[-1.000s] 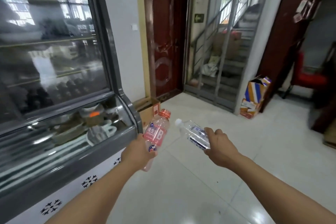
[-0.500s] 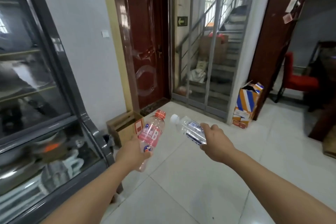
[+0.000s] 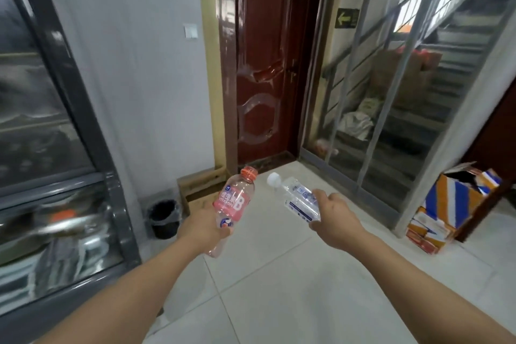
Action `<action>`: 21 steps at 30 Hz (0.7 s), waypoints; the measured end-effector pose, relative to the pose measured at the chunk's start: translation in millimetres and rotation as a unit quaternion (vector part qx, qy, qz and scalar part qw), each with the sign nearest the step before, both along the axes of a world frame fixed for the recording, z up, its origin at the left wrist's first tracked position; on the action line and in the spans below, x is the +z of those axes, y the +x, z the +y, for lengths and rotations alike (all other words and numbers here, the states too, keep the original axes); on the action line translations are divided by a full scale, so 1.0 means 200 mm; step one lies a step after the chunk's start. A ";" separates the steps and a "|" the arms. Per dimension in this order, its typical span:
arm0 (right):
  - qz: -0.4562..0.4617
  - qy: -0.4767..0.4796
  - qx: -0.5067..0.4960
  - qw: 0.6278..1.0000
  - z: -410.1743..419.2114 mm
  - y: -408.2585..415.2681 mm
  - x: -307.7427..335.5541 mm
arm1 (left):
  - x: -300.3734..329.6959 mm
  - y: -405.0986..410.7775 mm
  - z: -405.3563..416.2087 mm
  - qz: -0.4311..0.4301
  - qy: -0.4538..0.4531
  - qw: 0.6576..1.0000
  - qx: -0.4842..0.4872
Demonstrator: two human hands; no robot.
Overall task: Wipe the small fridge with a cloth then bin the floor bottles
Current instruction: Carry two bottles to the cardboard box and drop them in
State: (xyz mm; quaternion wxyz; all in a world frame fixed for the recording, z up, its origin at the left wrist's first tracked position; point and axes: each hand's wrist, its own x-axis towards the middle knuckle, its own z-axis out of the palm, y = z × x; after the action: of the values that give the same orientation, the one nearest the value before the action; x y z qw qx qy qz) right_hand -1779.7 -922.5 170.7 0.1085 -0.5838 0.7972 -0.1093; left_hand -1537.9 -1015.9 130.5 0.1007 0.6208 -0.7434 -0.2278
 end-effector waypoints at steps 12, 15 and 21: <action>0.014 0.019 0.008 1.000 -1.27 -0.85 -0.04 | -0.06 -0.82 -1.23 -0.008 0.023 0.999 0.040; 0.000 0.014 0.015 1.000 -1.56 -1.03 -0.04 | -0.05 -0.98 -1.47 -0.007 0.016 0.999 0.043; -0.003 0.013 0.053 0.998 -2.21 -1.33 -0.11 | -0.08 -1.27 -1.98 -0.042 0.009 0.997 0.059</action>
State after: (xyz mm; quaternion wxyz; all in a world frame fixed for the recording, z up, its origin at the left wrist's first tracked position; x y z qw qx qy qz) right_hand -2045.1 -1364.3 149.2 0.1238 -0.6237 0.7660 -0.0946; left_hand -1791.1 -1412.3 114.0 0.0771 0.6737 -0.7065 -0.2025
